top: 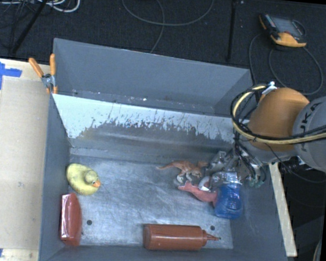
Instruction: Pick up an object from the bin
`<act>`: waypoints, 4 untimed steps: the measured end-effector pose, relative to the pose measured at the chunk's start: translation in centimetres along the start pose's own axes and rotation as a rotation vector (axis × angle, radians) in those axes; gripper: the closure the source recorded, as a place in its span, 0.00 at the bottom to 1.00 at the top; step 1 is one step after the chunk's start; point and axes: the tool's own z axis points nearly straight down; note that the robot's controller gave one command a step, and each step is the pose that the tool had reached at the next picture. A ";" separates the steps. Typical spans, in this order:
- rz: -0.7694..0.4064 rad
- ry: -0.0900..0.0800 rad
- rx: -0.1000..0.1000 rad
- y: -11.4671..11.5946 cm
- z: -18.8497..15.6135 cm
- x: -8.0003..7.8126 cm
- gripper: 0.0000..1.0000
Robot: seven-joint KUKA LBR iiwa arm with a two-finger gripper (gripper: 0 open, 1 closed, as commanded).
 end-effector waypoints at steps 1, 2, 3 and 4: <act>0.001 0.005 0.010 1.7 -4.0 1.9 1.00; -0.020 0.000 0.012 0.5 -11.7 1.2 1.00; -0.011 -0.007 0.015 0.1 -13.4 1.7 1.00; -0.011 -0.007 0.015 0.1 -13.4 1.7 1.00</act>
Offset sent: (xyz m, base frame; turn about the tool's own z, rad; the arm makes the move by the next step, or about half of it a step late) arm -0.0106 -0.0008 0.1213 -0.0221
